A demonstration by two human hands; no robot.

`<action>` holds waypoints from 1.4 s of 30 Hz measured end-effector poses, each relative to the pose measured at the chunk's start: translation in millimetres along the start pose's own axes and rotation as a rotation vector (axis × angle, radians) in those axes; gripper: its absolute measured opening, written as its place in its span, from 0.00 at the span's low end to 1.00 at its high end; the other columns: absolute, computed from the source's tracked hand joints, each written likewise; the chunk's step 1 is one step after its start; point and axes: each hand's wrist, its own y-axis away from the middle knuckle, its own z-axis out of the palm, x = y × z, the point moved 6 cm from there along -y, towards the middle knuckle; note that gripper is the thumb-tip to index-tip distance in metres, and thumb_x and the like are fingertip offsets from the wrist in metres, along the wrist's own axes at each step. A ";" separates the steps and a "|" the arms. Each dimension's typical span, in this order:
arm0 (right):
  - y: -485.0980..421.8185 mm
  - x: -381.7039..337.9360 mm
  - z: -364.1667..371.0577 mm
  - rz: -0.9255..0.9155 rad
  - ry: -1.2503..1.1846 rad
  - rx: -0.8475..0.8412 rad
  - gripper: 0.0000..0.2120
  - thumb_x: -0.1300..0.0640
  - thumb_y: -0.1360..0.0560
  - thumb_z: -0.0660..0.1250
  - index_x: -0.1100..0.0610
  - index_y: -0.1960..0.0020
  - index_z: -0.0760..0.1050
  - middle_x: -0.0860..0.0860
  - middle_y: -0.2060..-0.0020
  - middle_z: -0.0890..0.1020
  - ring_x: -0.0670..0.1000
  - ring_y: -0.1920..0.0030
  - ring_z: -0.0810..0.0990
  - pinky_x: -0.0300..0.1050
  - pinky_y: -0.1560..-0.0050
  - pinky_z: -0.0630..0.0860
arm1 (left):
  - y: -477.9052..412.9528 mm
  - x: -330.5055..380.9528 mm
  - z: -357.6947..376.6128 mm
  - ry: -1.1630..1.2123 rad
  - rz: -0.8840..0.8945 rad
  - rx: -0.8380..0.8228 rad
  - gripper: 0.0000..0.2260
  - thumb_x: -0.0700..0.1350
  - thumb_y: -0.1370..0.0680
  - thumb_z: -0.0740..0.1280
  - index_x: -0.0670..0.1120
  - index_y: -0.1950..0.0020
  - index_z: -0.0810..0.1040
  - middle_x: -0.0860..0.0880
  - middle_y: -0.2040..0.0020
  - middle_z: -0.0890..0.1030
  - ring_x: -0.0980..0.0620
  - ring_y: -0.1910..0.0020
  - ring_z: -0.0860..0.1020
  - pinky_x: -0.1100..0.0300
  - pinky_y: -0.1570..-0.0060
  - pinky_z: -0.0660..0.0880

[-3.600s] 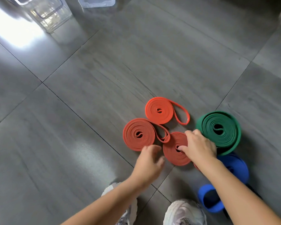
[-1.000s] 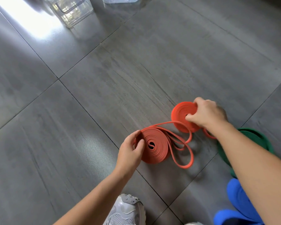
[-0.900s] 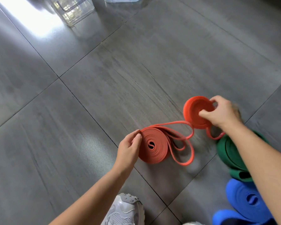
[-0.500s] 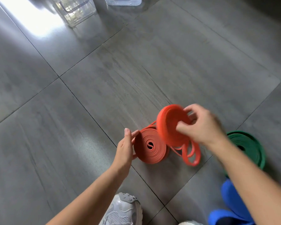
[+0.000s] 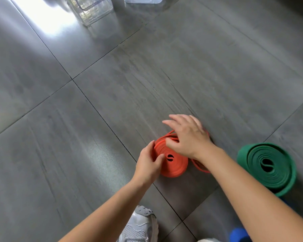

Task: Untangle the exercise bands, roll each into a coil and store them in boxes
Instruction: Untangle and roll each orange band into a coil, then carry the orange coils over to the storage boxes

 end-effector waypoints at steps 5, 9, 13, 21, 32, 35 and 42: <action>-15.6 -0.5 25.2 -0.036 0.314 -0.254 0.34 0.27 0.30 0.49 0.49 0.37 0.70 0.52 0.40 0.75 0.55 0.36 0.70 0.54 0.34 0.59 | -1.3 -2.2 1.5 0.009 -0.029 -0.014 0.24 0.40 0.25 0.67 0.44 0.29 0.68 0.48 0.35 0.75 0.51 0.35 0.72 0.52 0.34 0.68; 8.3 36.9 21.8 0.173 0.215 -0.250 0.39 0.21 0.36 0.47 0.52 0.46 0.72 0.53 0.47 0.79 0.56 0.43 0.77 0.51 0.47 0.70 | -2.7 -3.3 0.0 0.036 -0.076 0.002 0.20 0.40 0.26 0.68 0.46 0.34 0.71 0.51 0.43 0.77 0.49 0.39 0.74 0.52 0.37 0.70; 35.8 45.2 32.8 0.325 0.122 -0.196 0.44 0.18 0.43 0.48 0.45 0.40 0.70 0.53 0.45 0.75 0.57 0.41 0.73 0.54 0.40 0.65 | -2.8 -5.3 0.8 0.083 -0.141 0.005 0.23 0.40 0.26 0.69 0.45 0.32 0.70 0.44 0.38 0.76 0.47 0.38 0.75 0.49 0.36 0.71; 56.5 50.6 58.0 0.731 -0.624 -0.044 0.43 0.34 0.46 0.77 0.56 0.39 0.70 0.55 0.41 0.77 0.55 0.41 0.75 0.48 0.43 0.73 | -1.9 -5.7 3.8 0.326 -0.336 -0.122 0.18 0.39 0.24 0.66 0.43 0.34 0.71 0.43 0.44 0.79 0.47 0.49 0.80 0.47 0.51 0.79; 83.1 -21.2 -66.1 0.624 -1.117 0.083 0.41 0.40 0.52 0.77 0.54 0.44 0.69 0.51 0.53 0.81 0.48 0.54 0.81 0.44 0.53 0.78 | 65.7 119.3 -87.6 0.381 -0.256 -0.224 0.16 0.41 0.26 0.71 0.52 0.41 0.71 0.51 0.47 0.76 0.56 0.56 0.80 0.56 0.57 0.80; 103.6 -56.7 -152.4 0.606 -1.151 0.105 0.36 0.40 0.52 0.76 0.53 0.48 0.70 0.51 0.55 0.82 0.44 0.58 0.81 0.36 0.60 0.75 | 115.3 190.7 -128.2 0.427 -0.234 -0.217 0.16 0.44 0.27 0.72 0.54 0.43 0.71 0.50 0.45 0.76 0.57 0.55 0.80 0.58 0.57 0.79; 158.2 -169.2 -386.7 0.528 -1.210 0.147 0.23 0.39 0.37 0.68 0.53 0.50 0.72 0.51 0.56 0.82 0.42 0.61 0.82 0.33 0.64 0.75 | 256.0 389.1 -249.1 0.573 -0.125 -0.212 0.28 0.46 0.30 0.72 0.60 0.33 0.67 0.49 0.41 0.75 0.55 0.52 0.81 0.52 0.55 0.81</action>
